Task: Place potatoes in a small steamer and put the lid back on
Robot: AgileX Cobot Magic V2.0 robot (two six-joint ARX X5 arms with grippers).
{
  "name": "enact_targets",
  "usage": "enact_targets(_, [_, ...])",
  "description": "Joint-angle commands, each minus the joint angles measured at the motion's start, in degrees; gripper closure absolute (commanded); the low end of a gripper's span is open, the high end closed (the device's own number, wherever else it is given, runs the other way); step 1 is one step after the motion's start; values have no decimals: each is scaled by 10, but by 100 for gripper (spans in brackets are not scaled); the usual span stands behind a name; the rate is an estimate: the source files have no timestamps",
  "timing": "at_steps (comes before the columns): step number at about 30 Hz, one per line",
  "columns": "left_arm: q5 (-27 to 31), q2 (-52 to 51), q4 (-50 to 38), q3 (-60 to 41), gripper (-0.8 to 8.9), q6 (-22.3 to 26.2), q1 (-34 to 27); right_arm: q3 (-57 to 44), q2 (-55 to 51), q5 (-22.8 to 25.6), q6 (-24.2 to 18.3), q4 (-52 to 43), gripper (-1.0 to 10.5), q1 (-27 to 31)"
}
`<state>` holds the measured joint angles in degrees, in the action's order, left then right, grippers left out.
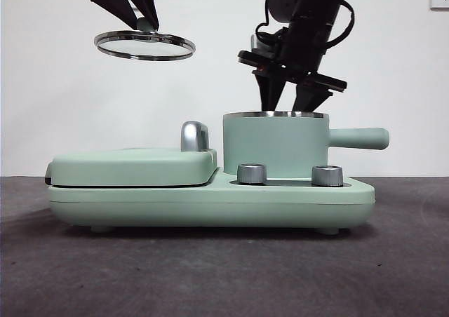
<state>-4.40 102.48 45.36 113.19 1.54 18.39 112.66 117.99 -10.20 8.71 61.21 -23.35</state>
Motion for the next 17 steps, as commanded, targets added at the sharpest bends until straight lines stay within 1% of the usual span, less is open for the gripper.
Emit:
enact_targets(1, [0,9,-14,18,799,4,2,15,13,2,-20,4,870,-4])
enact_targets(3, [0,9,-14,18,799,4,2,15,13,2,-21,6,831,-4])
enact_targets(7, [0,9,-14,18,799,3,2,15,13,1,-21,10,626,-4])
enact_targets(8, [0,9,-14,18,799,3,2,15,13,1,-21,10,599,-4])
enact_targets(12, [0,9,-12,18,799,3,4,19,10,-5,-21,9,582,-4])
enact_targets(15, [0,9,-3,18,799,-2,4,42,0,-4,-23,49,582,-4])
enact_targets(17, [0,9,3,18,799,-6,7,64,-13,-3,-35,82,582,-4])
